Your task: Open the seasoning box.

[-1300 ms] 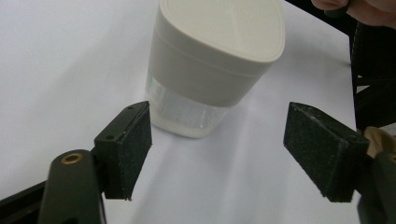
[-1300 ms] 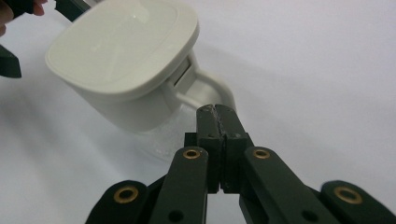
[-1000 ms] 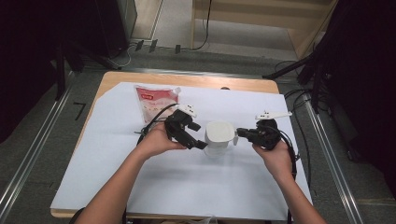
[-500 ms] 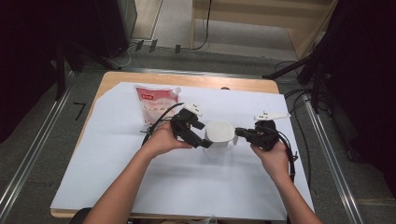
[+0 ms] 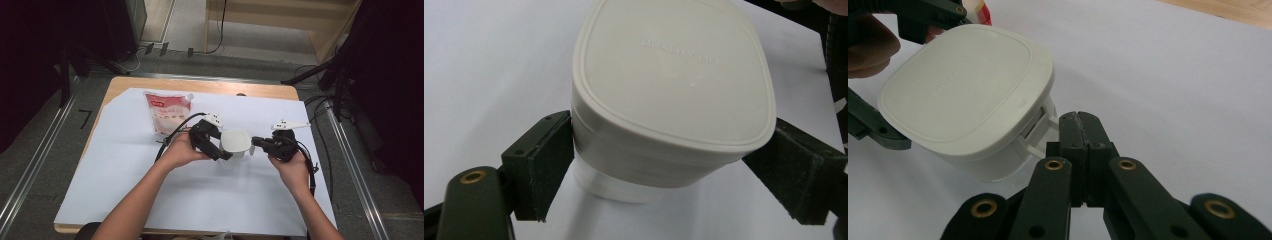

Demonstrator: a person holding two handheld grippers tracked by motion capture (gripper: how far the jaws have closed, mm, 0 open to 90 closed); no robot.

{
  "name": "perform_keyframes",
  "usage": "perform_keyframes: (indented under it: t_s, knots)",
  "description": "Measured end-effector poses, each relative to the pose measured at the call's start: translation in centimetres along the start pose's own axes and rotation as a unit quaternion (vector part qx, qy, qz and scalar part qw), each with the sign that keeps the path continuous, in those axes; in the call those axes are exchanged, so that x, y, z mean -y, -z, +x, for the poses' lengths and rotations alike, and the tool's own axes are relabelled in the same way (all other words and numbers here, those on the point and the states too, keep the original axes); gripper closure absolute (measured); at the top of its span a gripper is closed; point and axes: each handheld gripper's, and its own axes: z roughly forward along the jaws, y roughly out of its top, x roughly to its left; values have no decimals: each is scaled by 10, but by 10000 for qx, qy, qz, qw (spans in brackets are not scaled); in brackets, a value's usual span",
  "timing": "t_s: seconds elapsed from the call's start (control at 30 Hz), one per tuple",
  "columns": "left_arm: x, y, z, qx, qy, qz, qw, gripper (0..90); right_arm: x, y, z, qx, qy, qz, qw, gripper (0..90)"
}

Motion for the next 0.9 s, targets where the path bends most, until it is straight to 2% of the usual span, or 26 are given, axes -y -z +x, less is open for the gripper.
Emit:
perform_keyframes:
  t_s: [0.3,0.4,0.7,0.77,0.9]
  knots:
    - [-4,1,-2,-71,-96,122,9999,155,0,0,1,24,-11,-8,10000,900]
    - [-5,2,-5,-180,-171,159,9996,161,0,0,2,35,-9,-9,10000,900]
    - [-8,4,-7,-238,-160,236,9993,164,0,0,2,56,67,-24,10000,900]
    - [-8,9,-5,-128,-67,25,9999,178,0,0,3,79,54,-10,10000,900]
    - [-10,10,-8,-237,-169,109,9995,191,0,0,5,92,73,-3,9999,900]
